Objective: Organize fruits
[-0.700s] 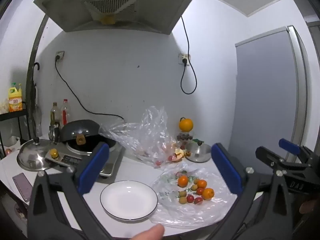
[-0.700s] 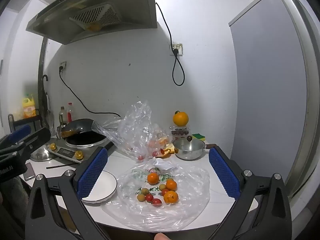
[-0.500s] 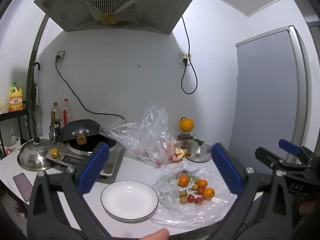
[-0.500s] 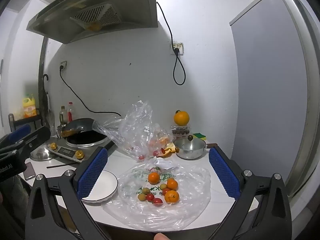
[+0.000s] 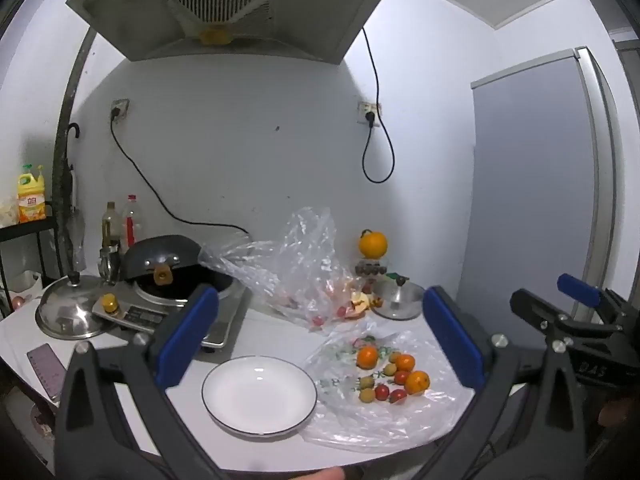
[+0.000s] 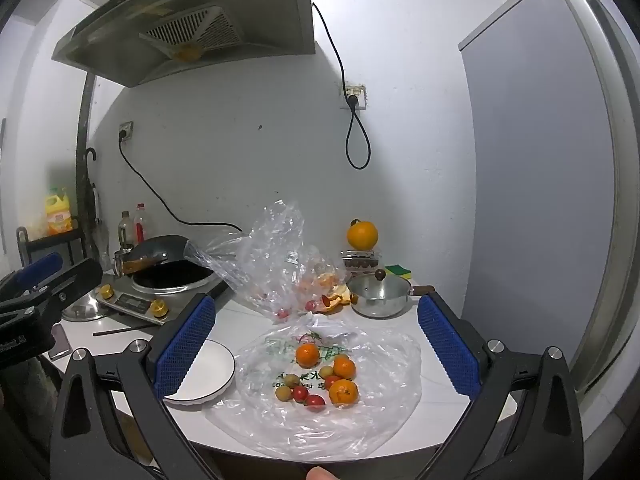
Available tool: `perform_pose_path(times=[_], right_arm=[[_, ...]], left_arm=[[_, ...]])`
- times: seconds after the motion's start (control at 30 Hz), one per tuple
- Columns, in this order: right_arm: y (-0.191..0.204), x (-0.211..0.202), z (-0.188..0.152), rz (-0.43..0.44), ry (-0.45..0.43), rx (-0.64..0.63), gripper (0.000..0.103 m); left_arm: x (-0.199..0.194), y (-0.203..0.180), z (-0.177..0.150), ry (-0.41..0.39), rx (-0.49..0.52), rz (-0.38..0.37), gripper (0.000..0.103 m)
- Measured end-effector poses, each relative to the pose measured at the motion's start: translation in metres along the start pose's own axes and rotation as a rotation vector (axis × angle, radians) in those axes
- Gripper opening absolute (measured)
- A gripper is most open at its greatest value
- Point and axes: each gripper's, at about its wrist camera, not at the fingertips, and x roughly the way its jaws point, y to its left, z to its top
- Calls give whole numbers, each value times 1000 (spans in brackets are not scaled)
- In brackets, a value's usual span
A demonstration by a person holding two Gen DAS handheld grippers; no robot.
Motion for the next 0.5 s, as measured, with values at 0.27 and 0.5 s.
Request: perform_pose_path(times=[0.27, 0.5], right_arm=[[1, -1, 1, -1, 0, -2, 103], [1, -1, 1, -2, 0, -1, 103]], left_arm=[[-1, 5, 2, 9, -17, 22, 103], [-2, 6, 3, 1, -9, 24, 103]])
